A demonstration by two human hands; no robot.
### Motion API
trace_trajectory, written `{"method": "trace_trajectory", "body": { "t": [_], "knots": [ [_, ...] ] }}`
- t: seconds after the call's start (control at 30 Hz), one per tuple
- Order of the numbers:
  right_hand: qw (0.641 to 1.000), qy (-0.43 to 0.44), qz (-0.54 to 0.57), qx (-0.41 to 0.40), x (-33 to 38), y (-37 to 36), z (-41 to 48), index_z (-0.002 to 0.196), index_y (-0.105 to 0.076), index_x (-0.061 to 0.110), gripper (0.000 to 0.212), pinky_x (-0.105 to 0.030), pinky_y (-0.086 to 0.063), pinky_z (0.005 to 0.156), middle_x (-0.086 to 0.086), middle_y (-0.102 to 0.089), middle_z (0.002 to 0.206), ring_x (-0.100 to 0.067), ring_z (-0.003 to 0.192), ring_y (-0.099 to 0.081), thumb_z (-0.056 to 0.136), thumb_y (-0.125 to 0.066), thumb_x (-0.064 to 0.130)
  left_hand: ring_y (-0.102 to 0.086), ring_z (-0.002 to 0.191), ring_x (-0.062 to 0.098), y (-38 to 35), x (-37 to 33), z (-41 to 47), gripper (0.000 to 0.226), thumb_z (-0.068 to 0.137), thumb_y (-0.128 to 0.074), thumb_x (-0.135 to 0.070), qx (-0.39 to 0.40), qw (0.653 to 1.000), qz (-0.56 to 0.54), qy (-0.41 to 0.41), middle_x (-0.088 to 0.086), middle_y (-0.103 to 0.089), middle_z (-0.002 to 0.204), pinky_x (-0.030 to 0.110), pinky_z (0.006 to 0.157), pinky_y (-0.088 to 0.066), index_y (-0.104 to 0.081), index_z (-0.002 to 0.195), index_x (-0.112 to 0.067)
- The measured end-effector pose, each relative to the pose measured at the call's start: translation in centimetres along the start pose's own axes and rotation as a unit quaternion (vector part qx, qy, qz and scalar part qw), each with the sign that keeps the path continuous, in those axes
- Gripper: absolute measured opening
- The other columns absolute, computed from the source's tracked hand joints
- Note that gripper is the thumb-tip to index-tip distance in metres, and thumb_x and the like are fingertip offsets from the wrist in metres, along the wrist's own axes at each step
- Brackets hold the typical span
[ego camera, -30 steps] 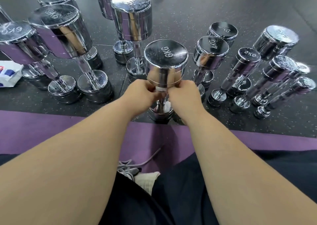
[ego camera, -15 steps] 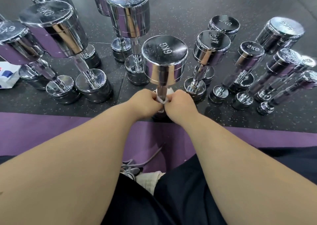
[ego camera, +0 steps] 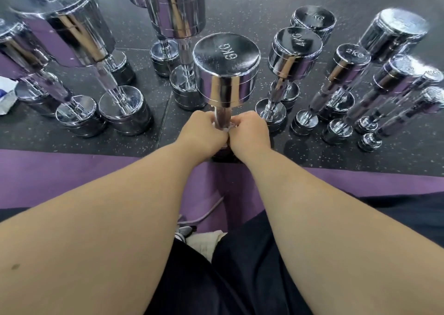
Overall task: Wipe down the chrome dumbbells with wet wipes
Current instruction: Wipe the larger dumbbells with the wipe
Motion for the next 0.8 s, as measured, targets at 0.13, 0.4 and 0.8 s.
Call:
{"method": "trace_trajectory", "body": {
  "t": [0.13,0.4,0.8],
  "knots": [
    [0.999,-0.003,-0.025,0.025,-0.7,0.7,0.0,0.095,-0.079,0.018,0.016,-0.028,-0.047,0.074,-0.01,-0.072,0.095,-0.028,0.093,-0.063,0.089,-0.065,0.024,-0.052,0.068,0.014,-0.1,0.4,0.2,0.019,0.086,-0.07,-0.035,0.036,0.999,-0.01,0.02,0.0,-0.065,0.078,0.024,0.06,-0.042,-0.071,0.086,-0.016],
    [0.931,-0.129,0.316,0.127,-1.9,0.9,-0.9,0.075,-0.063,0.016,0.029,-0.013,-0.043,0.051,0.002,-0.064,0.072,-0.007,0.06,-0.061,0.092,-0.055,-0.006,-0.055,0.086,0.022,0.2,0.6,-0.3,0.018,0.087,-0.07,-0.025,-0.021,0.999,0.031,0.018,0.0,-0.061,0.088,0.027,0.073,-0.041,-0.057,0.095,-0.015],
    [0.897,-0.202,0.393,0.006,-1.4,1.8,-1.3,0.083,-0.053,0.016,0.025,-0.019,-0.039,0.044,-0.003,-0.063,0.064,-0.013,0.053,-0.051,0.092,-0.038,-0.001,-0.061,0.065,0.021,0.8,1.4,0.0,0.027,0.088,-0.063,-0.008,-0.097,0.972,-0.198,0.077,0.0,-0.065,0.063,0.042,0.079,-0.059,-0.062,0.063,-0.019]
  ]
}}
Point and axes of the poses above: each hand's wrist, its own z-axis towards the middle knuckle, its own y-axis out of the back of the hand, x = y × z, the point moved 4 cm from there along z, towards the middle knuckle
